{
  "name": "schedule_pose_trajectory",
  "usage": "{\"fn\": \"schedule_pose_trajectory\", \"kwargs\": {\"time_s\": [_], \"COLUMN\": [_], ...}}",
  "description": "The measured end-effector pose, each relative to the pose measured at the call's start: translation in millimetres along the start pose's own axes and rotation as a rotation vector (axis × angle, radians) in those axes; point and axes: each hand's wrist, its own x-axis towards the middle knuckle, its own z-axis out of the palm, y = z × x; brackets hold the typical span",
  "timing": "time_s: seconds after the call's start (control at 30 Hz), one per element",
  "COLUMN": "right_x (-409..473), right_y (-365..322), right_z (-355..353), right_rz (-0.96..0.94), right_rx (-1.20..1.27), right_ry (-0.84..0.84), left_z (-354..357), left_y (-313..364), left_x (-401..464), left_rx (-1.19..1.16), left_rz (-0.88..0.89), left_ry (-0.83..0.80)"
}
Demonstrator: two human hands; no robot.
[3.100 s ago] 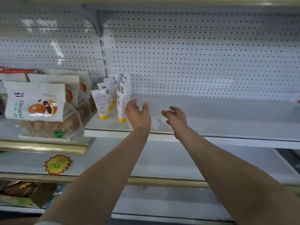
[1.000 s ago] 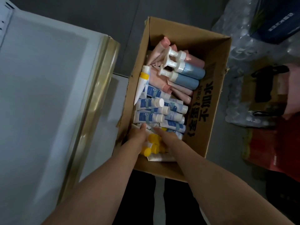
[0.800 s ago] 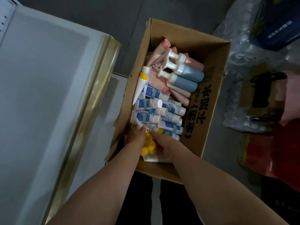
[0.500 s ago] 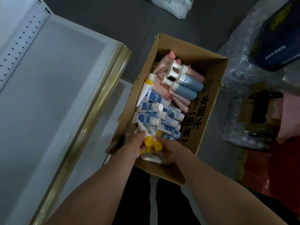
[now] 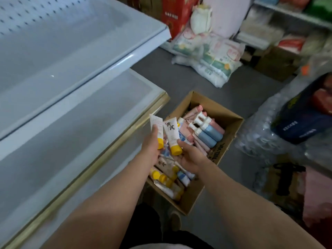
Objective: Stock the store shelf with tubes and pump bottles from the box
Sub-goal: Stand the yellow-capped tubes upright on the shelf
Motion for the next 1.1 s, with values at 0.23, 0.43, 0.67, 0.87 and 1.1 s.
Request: {"fn": "schedule_pose_trajectory", "kwargs": {"time_s": [0.23, 0.43, 0.67, 0.87, 1.1], "right_x": [-20, -37, -54, -61, -49], "right_y": [-41, -69, -70, -44, 8], "right_z": [65, 138, 205, 261, 332], "right_rz": [-0.138, -0.233, -0.36, -0.403, -0.369], "right_rx": [-0.129, -0.411, -0.577, -0.698, -0.683], "right_ry": [-0.409, -0.545, -0.487, -0.462, -0.607], "left_z": [-8, -30, -61, -111, -193], "left_y": [77, 136, 171, 182, 199], "left_x": [-61, -103, -135, -161, -188], "left_rx": [-0.027, -0.037, -0.151, -0.267, -0.333], "left_rz": [0.331, 0.512, 0.629, 0.675, 0.699], "left_ry": [-0.033, 0.007, 0.056, 0.118, 0.305]}}
